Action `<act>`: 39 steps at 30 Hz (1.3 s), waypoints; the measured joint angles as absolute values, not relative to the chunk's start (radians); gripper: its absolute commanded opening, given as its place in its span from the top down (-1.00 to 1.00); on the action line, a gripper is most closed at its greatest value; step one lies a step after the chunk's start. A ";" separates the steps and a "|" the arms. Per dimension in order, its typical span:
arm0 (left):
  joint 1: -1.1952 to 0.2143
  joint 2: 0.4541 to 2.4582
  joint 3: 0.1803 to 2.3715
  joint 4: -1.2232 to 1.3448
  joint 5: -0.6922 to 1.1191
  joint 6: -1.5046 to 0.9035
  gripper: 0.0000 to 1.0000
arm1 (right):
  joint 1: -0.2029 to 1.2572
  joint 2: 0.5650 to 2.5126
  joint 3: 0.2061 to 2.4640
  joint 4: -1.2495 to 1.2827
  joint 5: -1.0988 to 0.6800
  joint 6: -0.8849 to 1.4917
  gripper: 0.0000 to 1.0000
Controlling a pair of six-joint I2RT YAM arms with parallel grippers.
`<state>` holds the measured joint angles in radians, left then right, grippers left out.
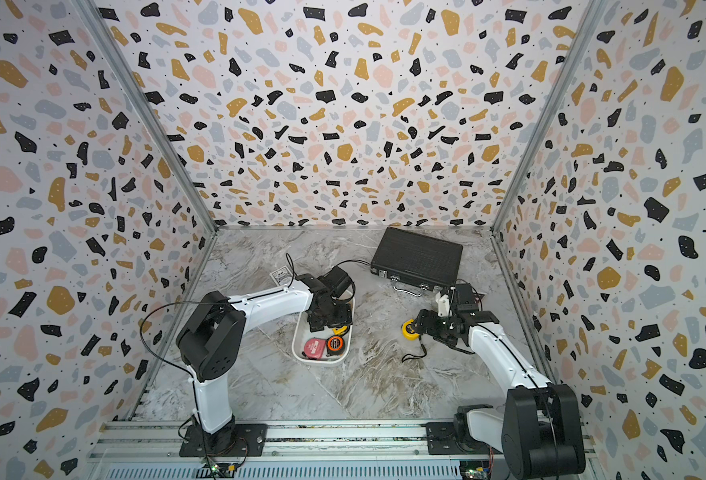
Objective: Take the tape measure out of the storage box
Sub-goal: Pick up the tape measure from the storage box.
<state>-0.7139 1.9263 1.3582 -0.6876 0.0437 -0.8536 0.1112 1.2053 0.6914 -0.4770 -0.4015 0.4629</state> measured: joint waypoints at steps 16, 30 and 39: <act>-0.713 1.948 1.358 -0.649 0.080 -0.972 -0.56 | 0.111 1.234 0.697 -0.445 -0.433 0.463 -0.66; -0.712 1.987 1.388 -0.680 0.056 -1.008 -0.52 | 0.111 1.247 0.697 -0.424 -0.458 0.466 -0.66; -0.708 2.003 1.408 -0.696 0.039 -1.007 -0.21 | 0.111 1.252 0.697 -0.410 -0.464 0.471 -0.66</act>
